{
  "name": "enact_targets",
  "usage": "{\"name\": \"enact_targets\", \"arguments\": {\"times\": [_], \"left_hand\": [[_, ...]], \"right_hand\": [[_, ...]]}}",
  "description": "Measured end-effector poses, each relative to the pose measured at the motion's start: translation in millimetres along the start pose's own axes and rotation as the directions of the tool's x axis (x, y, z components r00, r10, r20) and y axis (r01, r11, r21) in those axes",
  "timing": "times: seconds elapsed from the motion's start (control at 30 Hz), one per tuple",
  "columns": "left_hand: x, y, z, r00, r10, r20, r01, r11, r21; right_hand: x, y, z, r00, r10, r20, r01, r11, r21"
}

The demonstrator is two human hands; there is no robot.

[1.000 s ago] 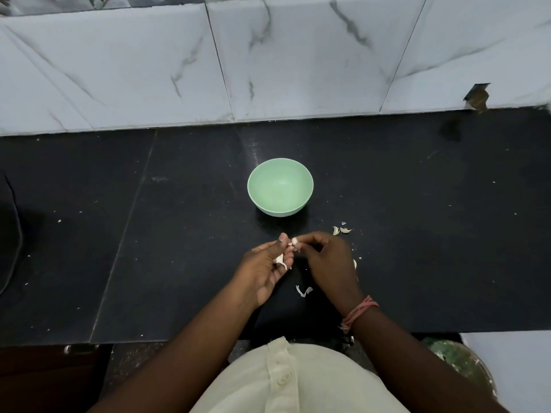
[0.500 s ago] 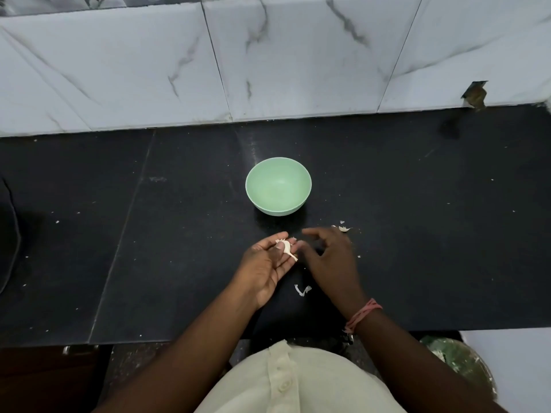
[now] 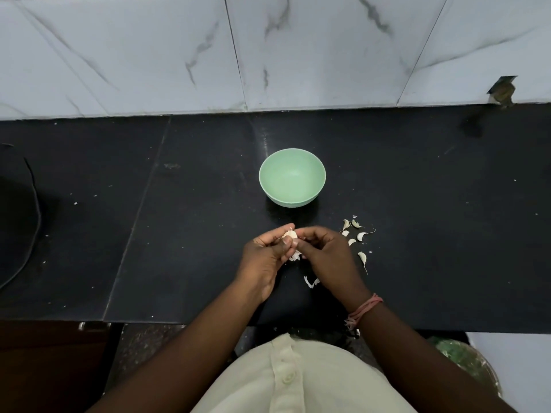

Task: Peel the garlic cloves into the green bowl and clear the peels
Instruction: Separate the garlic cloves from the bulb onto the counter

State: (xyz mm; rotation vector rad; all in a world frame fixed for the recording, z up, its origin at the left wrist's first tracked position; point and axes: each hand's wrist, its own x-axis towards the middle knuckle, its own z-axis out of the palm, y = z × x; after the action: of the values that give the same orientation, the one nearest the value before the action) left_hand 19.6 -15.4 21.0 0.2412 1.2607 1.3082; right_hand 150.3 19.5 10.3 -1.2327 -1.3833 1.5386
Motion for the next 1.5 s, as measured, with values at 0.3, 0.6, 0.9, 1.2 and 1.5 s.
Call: {"name": "enact_targets", "arguments": {"times": [0.3,0.6,0.9,1.2,1.5], "left_hand": [[-7.2,0.1,-1.1,0.993,0.111,0.026,-0.113,0.985,0.132],[-6.6,-4.0,1.7,0.993,0.1,-0.055,-0.092,0.987,0.133],[-4.1,-2.8,7.9,0.997,0.074,-0.031,-0.07,0.991,0.11],[-2.4,-3.1,9.2,0.999,0.025,-0.02,-0.023,0.995,0.102],[0.8,-3.5,10.2,0.999,-0.009,-0.042,0.011,0.999,0.051]], "right_hand": [[1.9,-1.5,-2.0,0.988,0.151,0.027,-0.152,0.948,0.28],[3.3,0.9,3.6,0.98,0.185,-0.074,-0.165,0.962,0.218],[1.9,2.7,3.5,0.986,0.153,-0.073,-0.14,0.979,0.15],[2.6,3.3,1.1,0.987,0.13,-0.096,-0.121,0.988,0.091],[2.9,1.3,3.1,0.985,0.125,-0.12,-0.12,0.991,0.052]]}}
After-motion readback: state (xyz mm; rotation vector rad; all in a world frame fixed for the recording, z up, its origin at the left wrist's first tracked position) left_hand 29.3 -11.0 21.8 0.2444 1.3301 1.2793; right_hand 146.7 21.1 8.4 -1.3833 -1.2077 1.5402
